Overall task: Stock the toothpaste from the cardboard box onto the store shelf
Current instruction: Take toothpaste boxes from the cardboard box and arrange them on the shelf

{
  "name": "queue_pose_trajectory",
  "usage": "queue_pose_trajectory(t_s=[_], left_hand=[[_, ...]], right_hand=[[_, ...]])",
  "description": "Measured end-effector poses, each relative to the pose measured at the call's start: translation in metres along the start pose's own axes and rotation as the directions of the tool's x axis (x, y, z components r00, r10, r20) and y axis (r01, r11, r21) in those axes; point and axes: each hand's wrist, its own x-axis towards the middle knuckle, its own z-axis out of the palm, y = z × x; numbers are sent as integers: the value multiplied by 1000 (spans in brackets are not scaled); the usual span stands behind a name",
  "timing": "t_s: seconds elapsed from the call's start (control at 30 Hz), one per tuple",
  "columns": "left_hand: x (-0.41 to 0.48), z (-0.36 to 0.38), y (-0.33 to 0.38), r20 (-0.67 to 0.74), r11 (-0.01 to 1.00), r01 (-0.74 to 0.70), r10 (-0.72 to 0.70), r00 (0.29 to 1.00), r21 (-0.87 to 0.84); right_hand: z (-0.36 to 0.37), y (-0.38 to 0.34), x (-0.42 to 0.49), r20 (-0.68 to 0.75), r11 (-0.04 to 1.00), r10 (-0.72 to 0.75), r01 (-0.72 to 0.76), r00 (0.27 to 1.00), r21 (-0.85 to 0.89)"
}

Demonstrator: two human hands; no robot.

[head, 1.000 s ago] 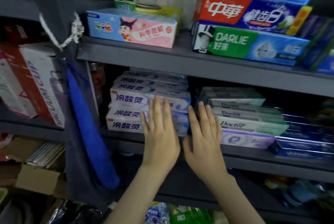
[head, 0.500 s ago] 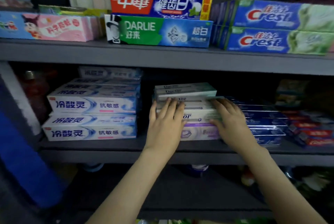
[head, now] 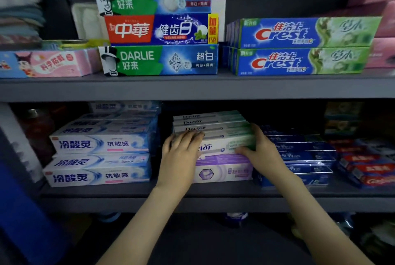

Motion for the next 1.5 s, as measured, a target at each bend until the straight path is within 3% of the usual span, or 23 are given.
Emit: queue_pose_trajectory(t_s=[0.43,0.57,0.7,0.8,0.97,1.2,1.37,1.5], left_hand=[[14,0,-22,121,988,-16,35,992,-154],[8,-6,-15,157,994,39,-22,987,-103],[-10,-23,12,88,984,134,-124,988,-115],[-37,-22,31,42,991,90,-87,995,-95],[-46,-8,34,46,991,131,-132,990,10],[-44,-8,59,75,996,77,-79,994,37],[-41,0,73,110,986,164,-166,980,33],[-44,-4,91,84,983,181,-182,980,11]], right_hand=[[10,-3,-6,-43,1000,-27,27,999,-3],[12,-2,-7,-47,999,-34,33,998,-28],[10,-1,-32,-167,966,-189,153,968,-209],[15,11,-57,-199,874,-295,180,934,-452],[16,30,-60,-253,840,-176,11,951,-543],[-10,54,-69,-196,852,-186,58,963,-521],[-43,82,-73,-44,867,-152,112,987,-486],[-65,93,-72,-131,877,-135,57,982,-477]])
